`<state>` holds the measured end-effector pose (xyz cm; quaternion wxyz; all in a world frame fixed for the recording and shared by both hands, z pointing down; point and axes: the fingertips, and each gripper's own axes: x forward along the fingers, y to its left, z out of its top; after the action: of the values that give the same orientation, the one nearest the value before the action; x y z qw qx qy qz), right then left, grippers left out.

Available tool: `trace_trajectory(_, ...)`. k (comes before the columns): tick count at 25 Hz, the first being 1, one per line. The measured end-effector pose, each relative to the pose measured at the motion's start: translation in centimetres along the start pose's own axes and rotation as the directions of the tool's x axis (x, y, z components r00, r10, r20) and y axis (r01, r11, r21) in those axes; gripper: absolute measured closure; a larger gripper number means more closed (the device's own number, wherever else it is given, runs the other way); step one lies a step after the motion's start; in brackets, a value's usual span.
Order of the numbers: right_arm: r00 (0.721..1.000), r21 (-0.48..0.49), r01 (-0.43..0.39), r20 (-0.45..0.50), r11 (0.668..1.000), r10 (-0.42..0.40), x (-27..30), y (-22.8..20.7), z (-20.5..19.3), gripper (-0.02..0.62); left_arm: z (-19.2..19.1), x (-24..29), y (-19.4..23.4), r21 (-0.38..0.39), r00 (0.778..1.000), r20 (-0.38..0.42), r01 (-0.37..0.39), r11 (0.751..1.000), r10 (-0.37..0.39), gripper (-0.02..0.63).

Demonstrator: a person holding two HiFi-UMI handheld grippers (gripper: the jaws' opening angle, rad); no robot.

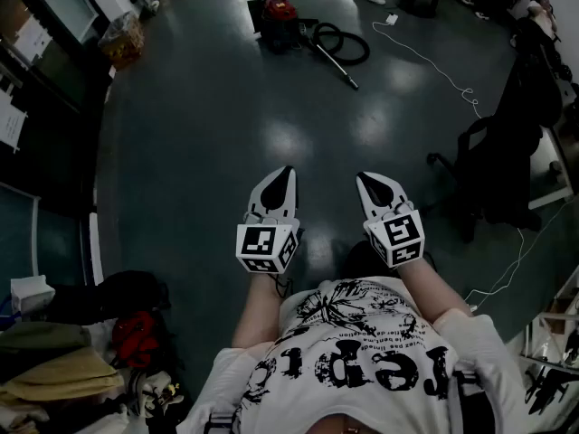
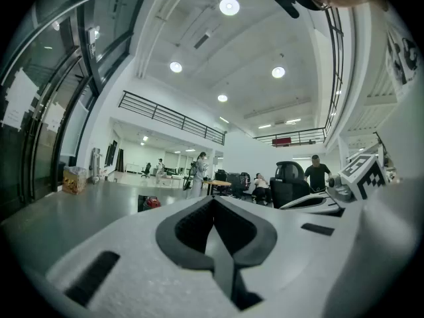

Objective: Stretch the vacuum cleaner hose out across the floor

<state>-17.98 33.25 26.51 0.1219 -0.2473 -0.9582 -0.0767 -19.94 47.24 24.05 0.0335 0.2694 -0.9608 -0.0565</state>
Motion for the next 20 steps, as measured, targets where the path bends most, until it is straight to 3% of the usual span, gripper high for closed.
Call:
trace_trajectory(8,0.999,0.058,-0.042,0.007,0.997,0.042,8.7,-5.2,-0.7,0.594,-1.1,9.1,4.1,-0.01,1.0,-0.03,-0.008,1.0,0.007,0.601)
trace_trajectory(13,0.999,0.103,-0.031,0.017,0.994,0.029,16.4,-12.3,1.0,0.594,0.7,18.3,7.3,0.019,0.999,-0.047,0.006,1.0,-0.005,0.601)
trace_trajectory(20,0.997,0.085,-0.037,0.065,0.996,0.032,26.6,-24.0,5.1,0.593,3.9,32.7,11.4,0.028,1.0,-0.014,0.001,1.0,-0.001,0.603)
